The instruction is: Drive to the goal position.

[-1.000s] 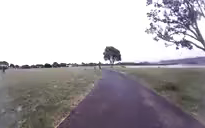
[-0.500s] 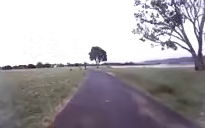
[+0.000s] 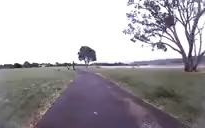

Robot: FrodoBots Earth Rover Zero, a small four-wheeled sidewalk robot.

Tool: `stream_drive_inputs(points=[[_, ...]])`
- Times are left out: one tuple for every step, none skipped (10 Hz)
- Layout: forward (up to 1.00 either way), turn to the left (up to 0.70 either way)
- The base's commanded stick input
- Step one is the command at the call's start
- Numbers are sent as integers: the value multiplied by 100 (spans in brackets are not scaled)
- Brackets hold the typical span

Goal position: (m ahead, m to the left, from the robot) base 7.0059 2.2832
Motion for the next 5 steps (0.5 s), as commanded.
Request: stream_drive_inputs(points=[[85,0],[85,0],[85,0],[85,0],[85,13]])
